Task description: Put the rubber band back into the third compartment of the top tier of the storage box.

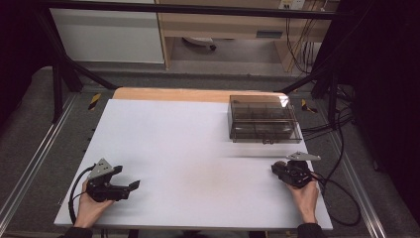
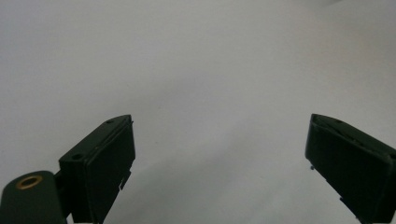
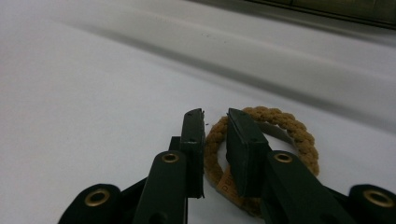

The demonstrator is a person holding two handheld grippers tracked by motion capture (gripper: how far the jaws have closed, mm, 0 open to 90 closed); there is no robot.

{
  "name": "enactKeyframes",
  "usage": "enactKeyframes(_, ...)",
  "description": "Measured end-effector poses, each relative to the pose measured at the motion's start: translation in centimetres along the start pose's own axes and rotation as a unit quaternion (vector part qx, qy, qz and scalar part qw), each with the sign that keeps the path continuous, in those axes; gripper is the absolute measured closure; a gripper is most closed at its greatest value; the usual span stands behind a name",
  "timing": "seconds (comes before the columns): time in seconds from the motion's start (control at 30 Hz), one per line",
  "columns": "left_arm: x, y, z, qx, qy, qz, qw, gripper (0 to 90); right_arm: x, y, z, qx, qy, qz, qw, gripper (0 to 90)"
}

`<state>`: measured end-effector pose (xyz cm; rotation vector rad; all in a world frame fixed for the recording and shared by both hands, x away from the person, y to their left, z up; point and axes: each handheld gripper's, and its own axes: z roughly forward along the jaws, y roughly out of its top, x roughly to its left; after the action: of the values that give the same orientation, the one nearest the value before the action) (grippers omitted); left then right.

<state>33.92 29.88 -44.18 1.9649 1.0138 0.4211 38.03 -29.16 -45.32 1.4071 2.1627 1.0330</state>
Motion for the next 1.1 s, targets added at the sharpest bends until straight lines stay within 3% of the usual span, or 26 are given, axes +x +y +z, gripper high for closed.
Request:
enactKeyframes(0.57, 0.03, 0.00, -0.02, 0.000, 0.000, 0.000, 1.0000, 7.9, 0.46, 0.21, -0.11, 0.013, -0.008, -0.007, 0.9999, 85.0)
enactKeyframes(1.1, 0.06, 0.01, -0.07, -0.002, 0.001, -0.001, 1.0000, 7.9, 0.59, 0.58, -0.76, 0.014, 0.000, -0.010, 0.9998, 86.8)
